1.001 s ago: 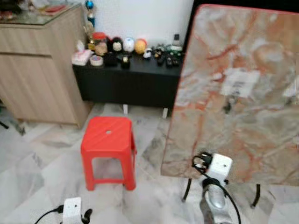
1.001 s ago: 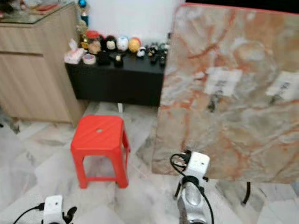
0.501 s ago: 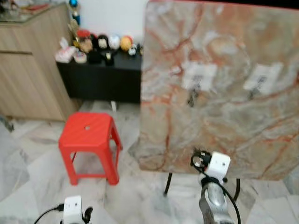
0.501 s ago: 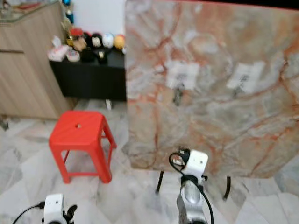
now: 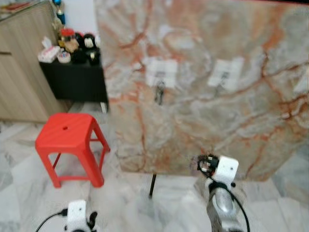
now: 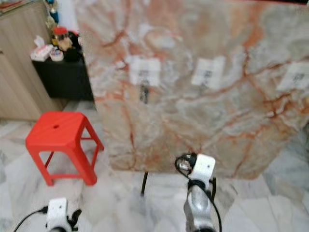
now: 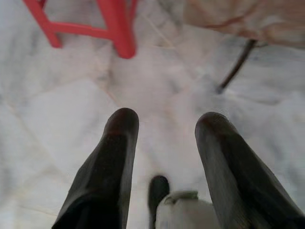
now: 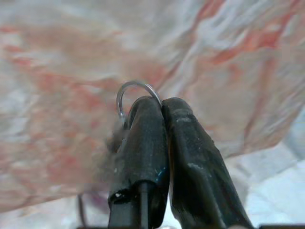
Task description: Hang keys on a hook
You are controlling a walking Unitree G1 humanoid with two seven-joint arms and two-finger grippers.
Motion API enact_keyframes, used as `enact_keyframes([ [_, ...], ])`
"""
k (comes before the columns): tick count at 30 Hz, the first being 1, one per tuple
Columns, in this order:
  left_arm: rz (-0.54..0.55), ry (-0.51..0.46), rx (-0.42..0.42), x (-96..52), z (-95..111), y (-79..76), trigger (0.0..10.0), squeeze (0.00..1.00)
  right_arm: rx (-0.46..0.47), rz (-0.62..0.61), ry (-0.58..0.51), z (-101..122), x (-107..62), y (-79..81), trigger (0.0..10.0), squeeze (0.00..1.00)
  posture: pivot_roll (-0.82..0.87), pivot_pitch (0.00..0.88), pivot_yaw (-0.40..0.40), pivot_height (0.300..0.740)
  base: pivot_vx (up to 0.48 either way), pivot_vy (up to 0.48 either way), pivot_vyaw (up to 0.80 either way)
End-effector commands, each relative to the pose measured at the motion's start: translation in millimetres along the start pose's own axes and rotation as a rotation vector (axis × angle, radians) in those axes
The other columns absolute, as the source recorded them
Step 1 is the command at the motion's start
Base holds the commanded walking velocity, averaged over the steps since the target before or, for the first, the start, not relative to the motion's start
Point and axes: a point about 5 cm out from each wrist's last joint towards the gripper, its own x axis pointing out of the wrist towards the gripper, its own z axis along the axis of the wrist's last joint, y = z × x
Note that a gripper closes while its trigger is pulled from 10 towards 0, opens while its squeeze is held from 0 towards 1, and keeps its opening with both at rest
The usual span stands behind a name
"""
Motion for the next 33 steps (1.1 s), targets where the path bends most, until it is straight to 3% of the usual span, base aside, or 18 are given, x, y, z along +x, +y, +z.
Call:
enact_keyframes([
  [1,0.013,0.009,0.013,-0.7,-1,6.8,10.0,0.00,0.012,0.019,-0.020,6,2.7,8.6,10.0,0.00,0.05,0.000,-0.054,0.740,0.000,-0.341,0.00],
  [33,0.007,-0.010,-0.009,4.2,8,-3.6,10.0,0.00,-0.009,0.094,-0.007,14,12.9,12.9,10.0,0.00,0.05,0.000,-0.074,0.740,0.000,-0.342,0.00],
])
